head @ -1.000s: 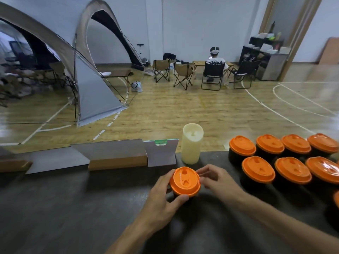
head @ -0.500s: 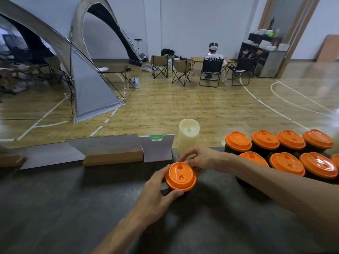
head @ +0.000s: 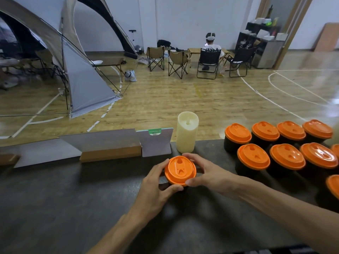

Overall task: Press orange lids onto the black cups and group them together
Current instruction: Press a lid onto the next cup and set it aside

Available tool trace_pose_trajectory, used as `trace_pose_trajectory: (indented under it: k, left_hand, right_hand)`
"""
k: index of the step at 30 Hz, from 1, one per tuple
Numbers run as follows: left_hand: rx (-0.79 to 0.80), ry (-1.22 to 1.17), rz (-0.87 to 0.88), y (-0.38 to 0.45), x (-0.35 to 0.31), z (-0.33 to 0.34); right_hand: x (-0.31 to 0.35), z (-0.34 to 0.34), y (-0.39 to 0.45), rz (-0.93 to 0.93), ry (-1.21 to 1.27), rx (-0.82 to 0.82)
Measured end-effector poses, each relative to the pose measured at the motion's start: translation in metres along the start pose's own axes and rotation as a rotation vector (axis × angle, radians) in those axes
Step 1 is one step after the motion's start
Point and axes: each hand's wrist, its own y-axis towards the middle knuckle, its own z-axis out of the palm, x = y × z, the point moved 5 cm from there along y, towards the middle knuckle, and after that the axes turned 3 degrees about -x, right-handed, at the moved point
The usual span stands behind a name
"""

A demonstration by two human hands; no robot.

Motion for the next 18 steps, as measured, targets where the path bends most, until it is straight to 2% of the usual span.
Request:
trace_pose_trajectory:
  k: [6, 11, 15, 18]
  left_hand:
    - [-0.004, -0.056, -0.003, -0.001, 0.001, 0.001]
    - [0.061, -0.258, -0.13, -0.008, -0.002, 0.007]
    - [-0.088, -0.535, -0.295, -0.011, -0.012, 0.018]
    - [-0.203, -0.656, -0.399, -0.012, -0.023, 0.029]
  right_hand:
    - [-0.006, 0.004, -0.002, -0.071, -0.056, -0.04]
    - [-0.003, 0.001, -0.007, -0.107, -0.082, -0.091]
    - [-0.005, 0.001, -0.007, -0.134, -0.073, -0.135]
    - [-0.007, 0.001, -0.007, -0.154, -0.073, -0.158]
